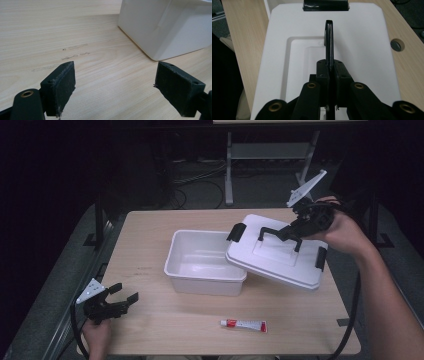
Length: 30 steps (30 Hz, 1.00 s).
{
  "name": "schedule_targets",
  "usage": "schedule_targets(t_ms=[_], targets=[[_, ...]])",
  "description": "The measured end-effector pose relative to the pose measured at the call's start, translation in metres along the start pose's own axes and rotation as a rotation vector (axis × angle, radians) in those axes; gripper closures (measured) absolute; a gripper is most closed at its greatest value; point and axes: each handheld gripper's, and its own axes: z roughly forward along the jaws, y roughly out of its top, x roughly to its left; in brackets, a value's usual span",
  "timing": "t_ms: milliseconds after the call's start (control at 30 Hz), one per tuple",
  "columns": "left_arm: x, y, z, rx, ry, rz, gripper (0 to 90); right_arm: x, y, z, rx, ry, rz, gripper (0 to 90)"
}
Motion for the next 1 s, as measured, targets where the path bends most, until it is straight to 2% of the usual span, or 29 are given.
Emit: schedule_targets(t_ms=[467, 800, 833, 1000], targets=[[-0.001, 0.000, 0.000, -0.001, 0.001, -0.001, 15.9, -0.001, -0.049, -0.023, -0.007, -0.058, 0.095, 83.7], [-0.002, 0.000, 0.001, 0.000, 0.002, 0.003, 15.9, 0.000, -0.078, -0.022, -0.011, -0.066, 0.150, 83.7], [-0.002, 0.000, 0.001, 0.003, 0.004, 0.004, 15.9, 0.000, -0.086, -0.021, -0.014, -0.069, 0.162, 83.7], [-0.002, 0.000, 0.001, 0.004, 0.002, 0.007, 15.9, 0.000, -0.096, -0.017, -0.008, -0.071, 0.180, 83.7]])
